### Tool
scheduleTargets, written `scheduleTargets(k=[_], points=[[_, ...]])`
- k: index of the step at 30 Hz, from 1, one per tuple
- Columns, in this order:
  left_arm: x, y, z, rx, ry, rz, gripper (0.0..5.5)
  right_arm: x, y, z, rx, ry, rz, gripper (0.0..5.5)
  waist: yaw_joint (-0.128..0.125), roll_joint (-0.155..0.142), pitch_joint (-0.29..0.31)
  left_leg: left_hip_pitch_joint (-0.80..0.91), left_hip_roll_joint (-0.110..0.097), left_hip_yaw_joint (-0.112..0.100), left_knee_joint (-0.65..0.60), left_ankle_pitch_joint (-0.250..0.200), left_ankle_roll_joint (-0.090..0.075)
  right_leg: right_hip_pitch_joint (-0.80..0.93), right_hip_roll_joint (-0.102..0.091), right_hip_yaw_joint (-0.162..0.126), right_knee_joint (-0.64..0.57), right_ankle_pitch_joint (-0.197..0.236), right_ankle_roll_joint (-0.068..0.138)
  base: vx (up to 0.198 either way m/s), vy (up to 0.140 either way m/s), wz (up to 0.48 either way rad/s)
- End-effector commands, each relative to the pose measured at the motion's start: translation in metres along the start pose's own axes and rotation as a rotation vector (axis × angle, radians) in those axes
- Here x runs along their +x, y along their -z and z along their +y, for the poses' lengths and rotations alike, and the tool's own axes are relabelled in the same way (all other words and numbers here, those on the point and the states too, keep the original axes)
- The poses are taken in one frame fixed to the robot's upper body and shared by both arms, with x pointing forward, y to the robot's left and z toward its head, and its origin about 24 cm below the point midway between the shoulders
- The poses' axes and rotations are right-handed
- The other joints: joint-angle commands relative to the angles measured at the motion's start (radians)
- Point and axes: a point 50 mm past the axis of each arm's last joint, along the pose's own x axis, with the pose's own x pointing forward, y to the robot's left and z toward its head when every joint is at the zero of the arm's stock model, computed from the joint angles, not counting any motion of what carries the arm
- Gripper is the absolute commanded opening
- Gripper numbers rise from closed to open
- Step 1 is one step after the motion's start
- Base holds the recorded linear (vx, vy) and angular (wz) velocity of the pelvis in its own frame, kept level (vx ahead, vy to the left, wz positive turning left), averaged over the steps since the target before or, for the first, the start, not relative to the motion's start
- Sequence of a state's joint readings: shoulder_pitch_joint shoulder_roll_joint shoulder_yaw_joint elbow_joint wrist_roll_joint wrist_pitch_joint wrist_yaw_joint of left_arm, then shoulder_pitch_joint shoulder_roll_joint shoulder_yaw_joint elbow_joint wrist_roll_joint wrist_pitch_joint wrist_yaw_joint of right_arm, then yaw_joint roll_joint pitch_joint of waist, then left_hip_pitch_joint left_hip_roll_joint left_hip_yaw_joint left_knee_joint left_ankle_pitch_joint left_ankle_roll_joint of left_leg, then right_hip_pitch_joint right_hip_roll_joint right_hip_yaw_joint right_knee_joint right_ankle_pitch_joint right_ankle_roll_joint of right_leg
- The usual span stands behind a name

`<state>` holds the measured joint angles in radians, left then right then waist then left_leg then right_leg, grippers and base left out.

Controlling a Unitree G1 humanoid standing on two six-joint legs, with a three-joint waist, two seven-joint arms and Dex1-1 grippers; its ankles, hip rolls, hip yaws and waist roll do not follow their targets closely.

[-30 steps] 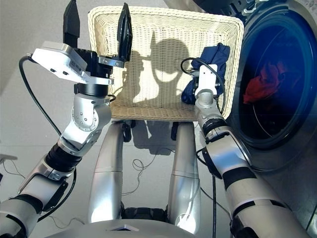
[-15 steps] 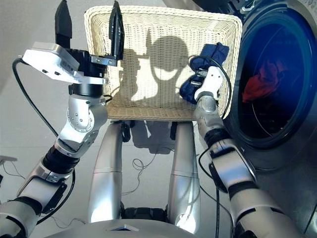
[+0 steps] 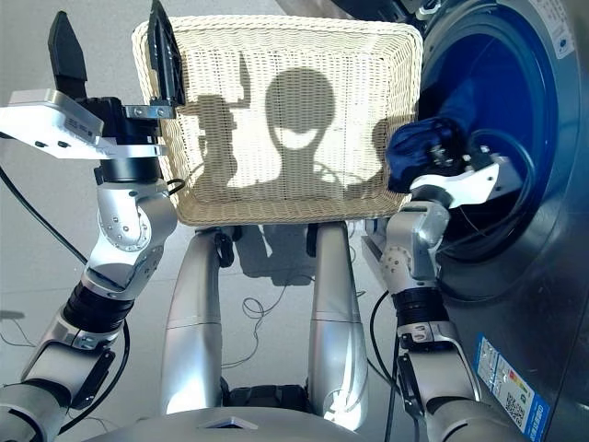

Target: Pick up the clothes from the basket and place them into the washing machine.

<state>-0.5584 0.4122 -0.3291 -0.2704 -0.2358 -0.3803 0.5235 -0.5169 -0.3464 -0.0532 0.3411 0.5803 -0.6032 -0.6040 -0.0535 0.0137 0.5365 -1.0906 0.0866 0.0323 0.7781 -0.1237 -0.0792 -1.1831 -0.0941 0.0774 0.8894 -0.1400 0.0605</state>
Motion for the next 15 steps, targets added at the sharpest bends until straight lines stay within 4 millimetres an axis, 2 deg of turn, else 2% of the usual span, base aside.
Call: scheduleTargets(k=[1, 9, 12, 15], points=[[0.006, -0.036, -0.005, -0.015, 0.03, -0.22, 5.5, 0.012, -0.027, 0.0, -0.075, 0.072, -0.212, 0.0, 0.01, 0.001, -0.017, 0.025, -0.005, 0.036, 0.069, -0.092, 0.043, 0.062, 0.002, -0.025, -0.03, -0.028, 0.023, 0.0, 0.0, 0.0], [0.005, -0.04, -0.011, -0.08, 0.082, -0.225, 5.5, 0.061, -0.016, -0.033, -0.334, 0.26, -0.121, 0.0, 0.04, 0.014, -0.017, 0.02, -0.012, 0.03, 0.078, -0.093, 0.041, 0.061, 0.0, -0.026, -0.025, -0.026, 0.024, 0.0, 0.0, 0.0], [0.005, -0.041, -0.014, -0.101, 0.103, -0.217, 5.5, 0.082, -0.024, -0.045, -0.403, 0.298, -0.093, 0.0, 0.051, 0.017, -0.017, 0.017, -0.01, 0.03, 0.081, -0.092, 0.039, 0.06, -0.003, -0.029, -0.022, -0.023, 0.025, 0.0, 0.0, 0.0], [0.005, -0.041, -0.016, -0.112, 0.128, -0.21, 5.5, 0.104, -0.04, -0.058, -0.438, 0.36, -0.08, 0.0, 0.061, 0.025, -0.017, 0.018, -0.011, 0.032, 0.078, -0.091, 0.037, 0.06, -0.006, -0.028, -0.024, -0.019, 0.027, 0.0, 0.0, 0.0]])
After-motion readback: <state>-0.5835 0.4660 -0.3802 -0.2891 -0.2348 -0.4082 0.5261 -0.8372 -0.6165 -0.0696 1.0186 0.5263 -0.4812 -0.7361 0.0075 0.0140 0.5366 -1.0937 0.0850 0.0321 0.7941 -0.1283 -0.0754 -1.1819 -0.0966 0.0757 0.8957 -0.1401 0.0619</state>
